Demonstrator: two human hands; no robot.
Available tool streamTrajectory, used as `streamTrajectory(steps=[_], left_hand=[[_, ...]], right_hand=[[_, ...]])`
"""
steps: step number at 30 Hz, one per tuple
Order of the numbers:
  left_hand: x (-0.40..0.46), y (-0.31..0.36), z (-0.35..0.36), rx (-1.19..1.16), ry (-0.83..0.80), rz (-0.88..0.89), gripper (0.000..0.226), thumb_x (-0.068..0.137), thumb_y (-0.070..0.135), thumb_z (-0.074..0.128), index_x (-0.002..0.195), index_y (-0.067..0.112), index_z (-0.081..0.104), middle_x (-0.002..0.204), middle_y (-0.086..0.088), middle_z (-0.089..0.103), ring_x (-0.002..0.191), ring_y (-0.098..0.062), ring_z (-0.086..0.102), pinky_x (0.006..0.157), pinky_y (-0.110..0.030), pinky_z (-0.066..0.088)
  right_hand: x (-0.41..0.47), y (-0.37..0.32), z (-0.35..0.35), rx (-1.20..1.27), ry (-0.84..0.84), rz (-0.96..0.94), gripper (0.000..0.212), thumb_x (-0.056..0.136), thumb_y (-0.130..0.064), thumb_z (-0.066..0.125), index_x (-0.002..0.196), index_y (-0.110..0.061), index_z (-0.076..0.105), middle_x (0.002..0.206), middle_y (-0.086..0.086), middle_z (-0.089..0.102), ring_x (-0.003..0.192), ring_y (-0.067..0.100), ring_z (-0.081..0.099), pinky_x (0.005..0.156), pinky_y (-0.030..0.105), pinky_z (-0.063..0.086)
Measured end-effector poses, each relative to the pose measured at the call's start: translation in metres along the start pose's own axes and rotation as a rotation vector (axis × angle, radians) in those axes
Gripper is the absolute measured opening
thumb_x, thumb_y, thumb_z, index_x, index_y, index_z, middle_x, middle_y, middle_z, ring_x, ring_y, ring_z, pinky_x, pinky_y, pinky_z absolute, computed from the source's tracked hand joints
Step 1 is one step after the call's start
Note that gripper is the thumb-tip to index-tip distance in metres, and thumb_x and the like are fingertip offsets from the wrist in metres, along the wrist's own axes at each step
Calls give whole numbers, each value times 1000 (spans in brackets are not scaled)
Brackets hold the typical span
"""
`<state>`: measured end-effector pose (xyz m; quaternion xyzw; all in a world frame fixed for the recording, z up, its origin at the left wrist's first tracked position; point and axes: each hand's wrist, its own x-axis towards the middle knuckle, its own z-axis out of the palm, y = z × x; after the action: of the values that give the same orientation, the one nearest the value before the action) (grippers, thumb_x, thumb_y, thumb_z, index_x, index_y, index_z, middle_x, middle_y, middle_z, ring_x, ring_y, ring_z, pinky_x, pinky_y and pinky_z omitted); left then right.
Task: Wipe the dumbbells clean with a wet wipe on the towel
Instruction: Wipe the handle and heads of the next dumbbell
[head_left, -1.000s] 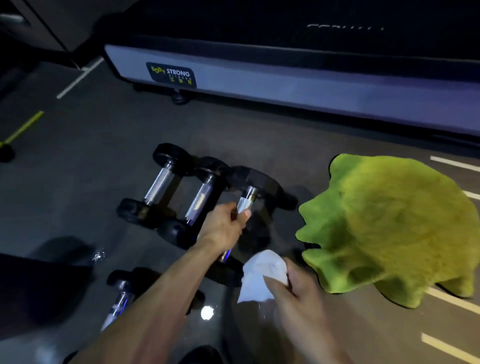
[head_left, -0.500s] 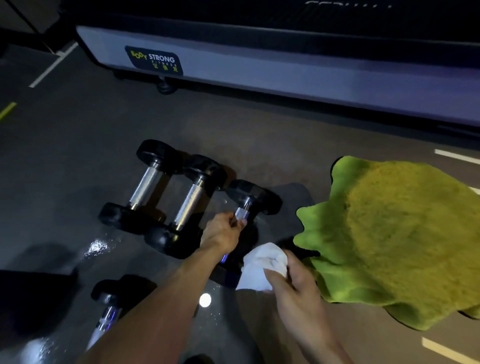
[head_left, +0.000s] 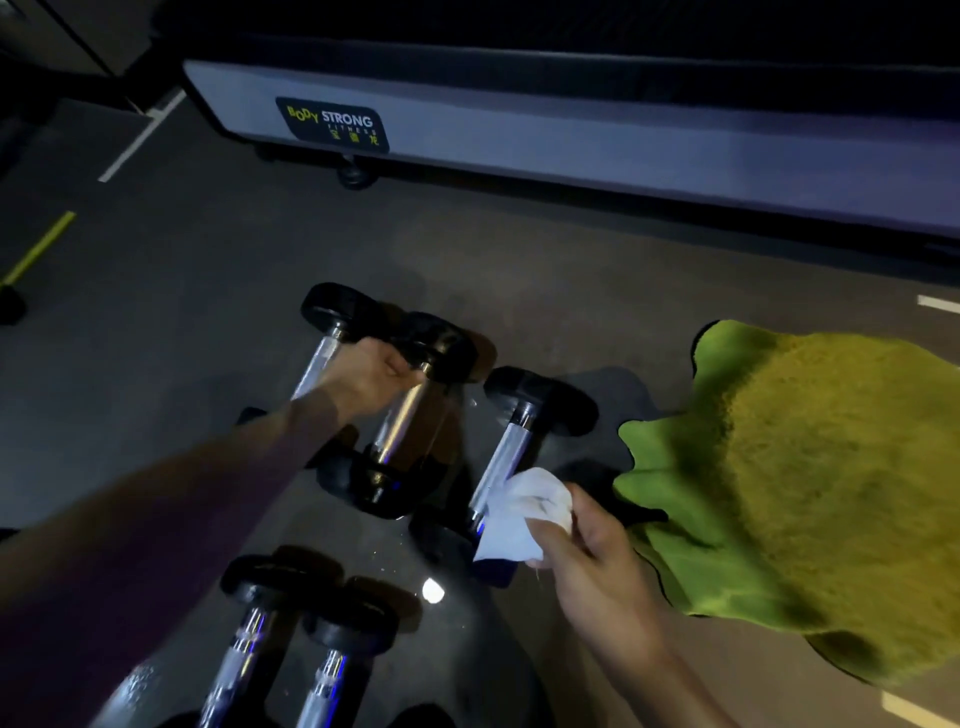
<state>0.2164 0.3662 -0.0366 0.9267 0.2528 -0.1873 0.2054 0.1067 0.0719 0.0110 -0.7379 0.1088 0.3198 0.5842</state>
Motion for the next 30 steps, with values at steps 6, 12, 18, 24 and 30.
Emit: streamTrajectory(steps=[6,12,18,24,30], left_hand=[[13,-27,45,-281,21,-130,35,90,48,79,82,15,70,109,-21,77,111,-37,72,96,-41,54],[18,-29,59,-455,-48,-154,39,103,37,65,74,11,62,81,-18,68,74,-29,63,85,-61,61],[-17,-17,49,-530,15,-69,30,109,27,55,85,11,63,82,-8,70,66,-21,62,64,-28,53],[-85,9,-2,-782,160,94,20,108,22,58,93,14,67,81,-5,68,79,-25,62,79,-37,51],[-169,108,-61,-1042,233,422,17,108,19,54,100,13,69,80,2,76,65,-5,68,64,-17,55]], right_hand=[[4,9,-4,-14,-47,-37,33,77,-42,57,105,-31,72,95,-9,76,93,11,71,90,50,57],[-1,9,-6,7,-41,-45,28,80,-34,57,103,-34,73,95,-8,77,94,10,71,90,54,58],[-20,-8,-11,6,-74,-123,33,80,-38,57,106,-24,72,94,1,76,94,20,71,87,56,57],[-48,-31,-37,31,-67,-244,21,95,-29,59,105,-35,75,85,-2,76,75,14,74,79,47,63],[-82,-42,-74,100,169,-379,34,101,-10,63,92,-39,80,83,-8,79,74,15,77,72,41,63]])
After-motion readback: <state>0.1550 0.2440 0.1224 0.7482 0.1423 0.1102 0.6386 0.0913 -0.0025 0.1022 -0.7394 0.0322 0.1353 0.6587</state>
